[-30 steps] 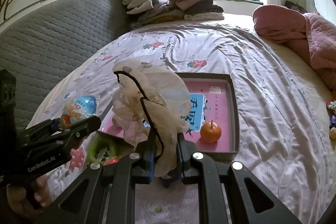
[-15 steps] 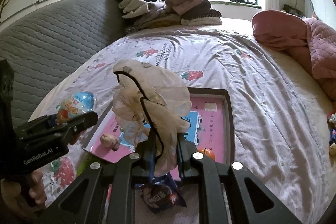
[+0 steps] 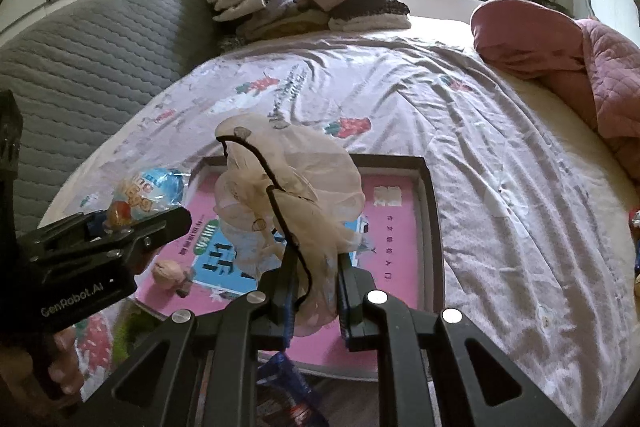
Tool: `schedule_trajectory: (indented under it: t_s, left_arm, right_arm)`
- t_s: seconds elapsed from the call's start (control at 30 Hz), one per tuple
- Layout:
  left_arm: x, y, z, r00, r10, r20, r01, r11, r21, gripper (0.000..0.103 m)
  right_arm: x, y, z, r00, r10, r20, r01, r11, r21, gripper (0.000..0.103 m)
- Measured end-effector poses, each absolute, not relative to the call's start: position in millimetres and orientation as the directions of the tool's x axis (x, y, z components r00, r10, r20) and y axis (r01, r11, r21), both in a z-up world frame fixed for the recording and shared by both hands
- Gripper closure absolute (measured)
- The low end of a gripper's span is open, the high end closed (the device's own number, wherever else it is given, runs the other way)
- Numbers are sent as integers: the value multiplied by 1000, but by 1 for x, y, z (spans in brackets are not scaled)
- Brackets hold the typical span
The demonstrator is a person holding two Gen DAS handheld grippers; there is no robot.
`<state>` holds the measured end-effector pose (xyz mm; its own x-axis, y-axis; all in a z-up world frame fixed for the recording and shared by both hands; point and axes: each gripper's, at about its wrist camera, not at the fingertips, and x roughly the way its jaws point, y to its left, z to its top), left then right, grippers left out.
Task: Organize objects
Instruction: 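Carry the toy egg with the left tool while the right tool carries the mesh bag over the tray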
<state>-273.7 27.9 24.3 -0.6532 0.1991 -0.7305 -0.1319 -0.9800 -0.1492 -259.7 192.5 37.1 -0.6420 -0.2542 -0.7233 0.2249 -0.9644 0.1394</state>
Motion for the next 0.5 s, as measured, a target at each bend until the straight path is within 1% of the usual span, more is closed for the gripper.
schedule_trajectory:
  t_s: [0.3, 0.5]
  left_arm:
    - [-292, 44, -4, -570, 178, -802, -151, -982, -111, 49]
    - [-290, 50, -15, -547, 157, -822, -169, -983, -75, 49]
  right_arm:
    - [-276, 189, 19, -622, -210, -754, 206, -973, 101, 86]
    - [-281, 191, 3, -600, -181, -780, 182, -979, 88, 86]
